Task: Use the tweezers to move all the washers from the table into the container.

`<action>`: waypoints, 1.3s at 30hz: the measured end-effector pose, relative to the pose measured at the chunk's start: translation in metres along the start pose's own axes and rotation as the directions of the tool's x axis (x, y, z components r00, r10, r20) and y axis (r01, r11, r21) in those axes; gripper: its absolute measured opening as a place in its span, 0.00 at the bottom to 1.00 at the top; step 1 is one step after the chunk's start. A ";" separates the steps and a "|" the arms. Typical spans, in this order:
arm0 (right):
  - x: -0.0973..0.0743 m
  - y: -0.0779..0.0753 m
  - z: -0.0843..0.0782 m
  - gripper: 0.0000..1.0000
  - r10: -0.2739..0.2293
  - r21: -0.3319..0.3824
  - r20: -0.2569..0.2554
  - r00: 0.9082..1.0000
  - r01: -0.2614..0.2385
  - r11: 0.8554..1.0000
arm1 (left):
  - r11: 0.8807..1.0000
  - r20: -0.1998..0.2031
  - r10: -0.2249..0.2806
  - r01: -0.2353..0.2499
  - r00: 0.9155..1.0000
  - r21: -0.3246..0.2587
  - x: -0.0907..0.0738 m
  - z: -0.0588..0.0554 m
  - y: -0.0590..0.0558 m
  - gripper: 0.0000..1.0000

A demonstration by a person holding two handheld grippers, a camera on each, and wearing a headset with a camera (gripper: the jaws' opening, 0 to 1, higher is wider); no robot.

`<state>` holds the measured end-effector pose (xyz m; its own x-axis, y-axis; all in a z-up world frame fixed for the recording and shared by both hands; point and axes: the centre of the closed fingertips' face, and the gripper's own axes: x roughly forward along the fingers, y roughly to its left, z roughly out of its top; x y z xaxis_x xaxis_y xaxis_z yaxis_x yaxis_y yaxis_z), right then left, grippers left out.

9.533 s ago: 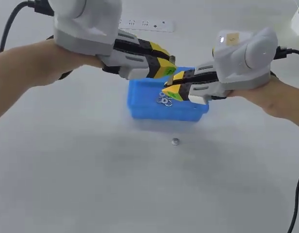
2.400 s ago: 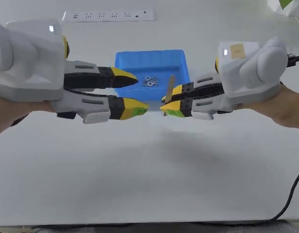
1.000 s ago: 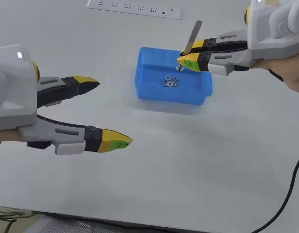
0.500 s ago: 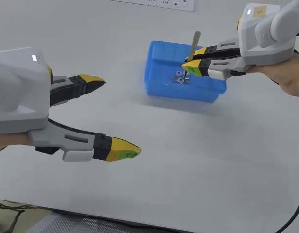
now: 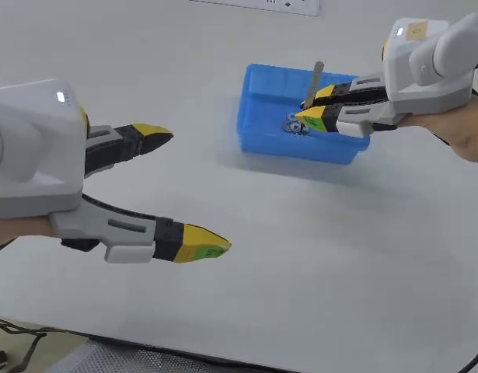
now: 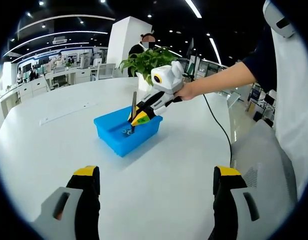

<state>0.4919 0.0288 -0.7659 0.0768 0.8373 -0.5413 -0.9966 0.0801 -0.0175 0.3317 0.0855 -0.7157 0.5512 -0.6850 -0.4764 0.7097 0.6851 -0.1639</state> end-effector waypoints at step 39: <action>-0.059 0.057 0.061 0.07 0.037 -0.108 0.023 0.999 -0.034 0.994 | 0.976 0.122 -0.010 -0.017 0.992 0.215 0.033 0.106 0.012 0.83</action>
<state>0.4326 0.0167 -0.6832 0.0406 0.8519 -0.5221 -0.9959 -0.0077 -0.0900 0.4046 0.0449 -0.6421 0.5934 -0.7169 -0.3658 0.7782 0.6271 0.0335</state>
